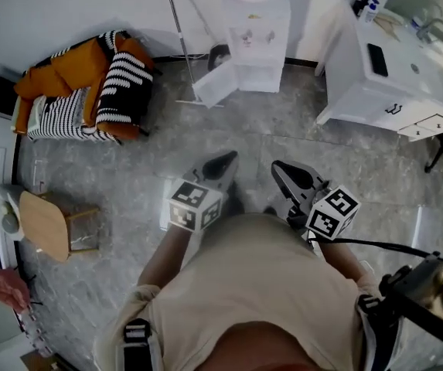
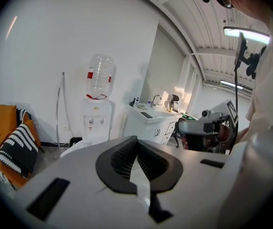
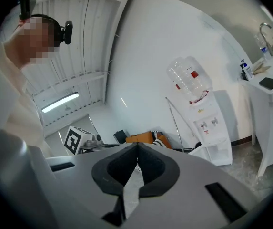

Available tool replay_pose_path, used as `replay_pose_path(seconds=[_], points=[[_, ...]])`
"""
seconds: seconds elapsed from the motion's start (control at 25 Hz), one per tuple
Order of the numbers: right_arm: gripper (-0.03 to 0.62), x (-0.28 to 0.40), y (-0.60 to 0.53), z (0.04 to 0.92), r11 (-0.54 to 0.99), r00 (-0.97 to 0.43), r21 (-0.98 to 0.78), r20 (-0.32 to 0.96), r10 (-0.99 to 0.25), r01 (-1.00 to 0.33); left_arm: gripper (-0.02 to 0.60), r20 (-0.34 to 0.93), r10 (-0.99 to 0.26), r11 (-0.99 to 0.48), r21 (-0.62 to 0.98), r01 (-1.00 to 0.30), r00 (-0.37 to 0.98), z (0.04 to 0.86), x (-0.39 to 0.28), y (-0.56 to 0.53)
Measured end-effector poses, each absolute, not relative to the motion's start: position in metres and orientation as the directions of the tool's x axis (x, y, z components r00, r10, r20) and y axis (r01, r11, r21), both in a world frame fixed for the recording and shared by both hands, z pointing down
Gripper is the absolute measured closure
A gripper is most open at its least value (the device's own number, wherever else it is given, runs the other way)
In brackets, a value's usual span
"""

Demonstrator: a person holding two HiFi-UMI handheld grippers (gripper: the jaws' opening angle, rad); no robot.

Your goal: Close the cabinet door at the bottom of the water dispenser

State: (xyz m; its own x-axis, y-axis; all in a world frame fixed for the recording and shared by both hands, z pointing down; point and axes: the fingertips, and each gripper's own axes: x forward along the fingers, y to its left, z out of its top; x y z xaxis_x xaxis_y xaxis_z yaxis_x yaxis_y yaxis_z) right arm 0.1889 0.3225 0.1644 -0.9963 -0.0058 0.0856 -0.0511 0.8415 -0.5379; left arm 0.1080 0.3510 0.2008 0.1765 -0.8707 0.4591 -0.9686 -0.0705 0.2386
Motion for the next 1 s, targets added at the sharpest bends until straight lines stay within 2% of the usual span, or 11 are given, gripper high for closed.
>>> replay_pose_path(seconds=[0.28, 0.4, 0.6, 0.84, 1.0], points=[[0.58, 0.107, 0.328, 0.146, 0.886, -0.989, -0.454, 0.143, -0.032, -0.094, 0.591, 0.407, -0.885, -0.109, 0.291, -0.95, 0.226, 0.19, 0.021, 0.346], [0.58, 0.068, 0.335, 0.14, 0.923, -0.981, -0.366, 0.188, -0.051, -0.118, 0.591, 0.363, -0.899, -0.126, 0.318, -0.94, 0.243, 0.185, -0.017, 0.344], [0.58, 0.019, 0.356, 0.137, 0.967, -0.975, -0.241, 0.222, -0.029, -0.083, 0.591, 0.324, -0.906, -0.158, 0.338, -0.928, 0.272, 0.187, -0.057, 0.349], [0.58, -0.029, 0.345, 0.121, 0.98, -0.985, -0.196, 0.17, -0.01, -0.044, 0.591, 0.316, -0.915, -0.132, 0.357, -0.925, 0.252, 0.191, -0.094, 0.355], [0.58, -0.062, 0.333, 0.098, 0.999, -0.989, -0.049, 0.145, 0.005, -0.002, 0.591, 0.33, -0.912, -0.125, 0.346, -0.93, 0.245, 0.194, -0.11, 0.35]])
